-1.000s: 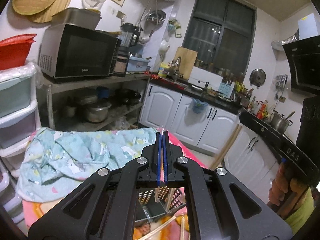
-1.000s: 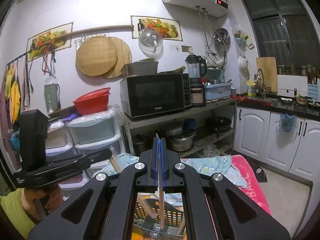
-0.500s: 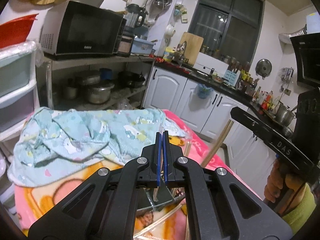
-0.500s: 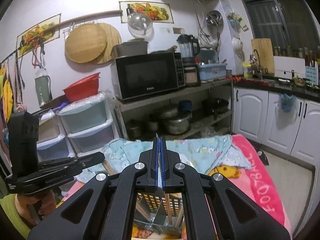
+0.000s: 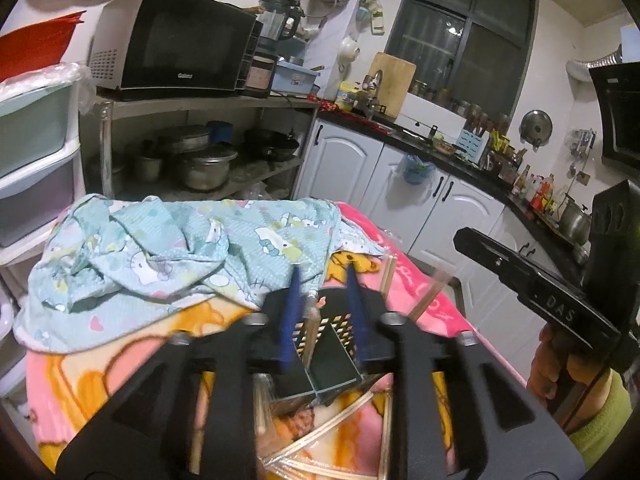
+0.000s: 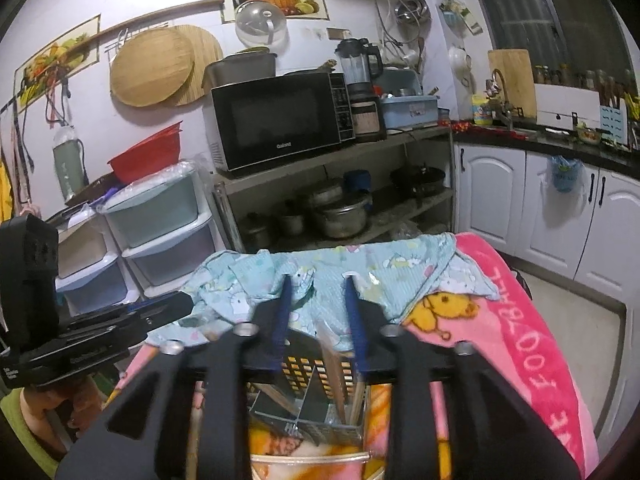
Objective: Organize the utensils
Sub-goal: 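Open both grippers above the caddy to release the chopsticks, then move both open grippers back over the pile of wrapped chopsticks, then close the right gripper on a wrapped chopstick pair while the left gripper closes beside it, then lift the wrapped chopsticks and lower them upright into the green caddy, then open both grippers to release the chopsticks into the caddy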
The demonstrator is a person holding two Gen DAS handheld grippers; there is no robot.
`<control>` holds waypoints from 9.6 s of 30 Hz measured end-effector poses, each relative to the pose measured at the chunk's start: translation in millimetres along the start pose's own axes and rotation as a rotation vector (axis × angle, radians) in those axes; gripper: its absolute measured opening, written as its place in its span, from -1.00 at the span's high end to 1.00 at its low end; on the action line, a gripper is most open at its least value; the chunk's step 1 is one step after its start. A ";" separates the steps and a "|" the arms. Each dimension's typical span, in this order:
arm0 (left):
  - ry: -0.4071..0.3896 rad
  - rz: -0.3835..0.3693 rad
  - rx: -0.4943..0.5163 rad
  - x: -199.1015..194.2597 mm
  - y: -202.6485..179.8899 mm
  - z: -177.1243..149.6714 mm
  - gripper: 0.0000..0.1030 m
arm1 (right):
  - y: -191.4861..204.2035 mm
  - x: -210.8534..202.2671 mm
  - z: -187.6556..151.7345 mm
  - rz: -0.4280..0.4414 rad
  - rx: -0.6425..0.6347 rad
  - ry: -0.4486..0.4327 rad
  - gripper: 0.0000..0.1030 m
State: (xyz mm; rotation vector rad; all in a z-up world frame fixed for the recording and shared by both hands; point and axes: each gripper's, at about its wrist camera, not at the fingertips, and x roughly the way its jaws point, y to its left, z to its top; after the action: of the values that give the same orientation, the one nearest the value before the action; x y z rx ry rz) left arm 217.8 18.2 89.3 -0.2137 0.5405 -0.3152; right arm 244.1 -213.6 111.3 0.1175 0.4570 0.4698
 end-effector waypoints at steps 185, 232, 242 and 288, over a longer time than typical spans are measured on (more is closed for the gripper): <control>0.147 0.023 -0.063 -62.8 1.7 -98.5 0.97 | -24.0 -74.0 -83.1 0.039 0.135 0.161 0.89; -0.108 -0.092 0.091 -61.0 -70.8 29.6 0.97 | -17.2 -132.8 2.7 0.009 0.043 -0.169 0.89; -0.155 -0.027 0.072 -61.9 -48.0 61.3 0.97 | 7.2 -114.2 42.3 0.047 -0.011 -0.231 0.89; -0.049 0.067 -0.001 2.3 13.5 8.1 0.96 | 10.4 12.9 -16.1 -0.023 -0.047 -0.030 0.87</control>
State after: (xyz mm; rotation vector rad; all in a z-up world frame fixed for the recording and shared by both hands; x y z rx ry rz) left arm 227.2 30.8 91.2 -0.2029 0.4984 -0.2438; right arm 242.9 -198.3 94.1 0.0736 0.4176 0.4556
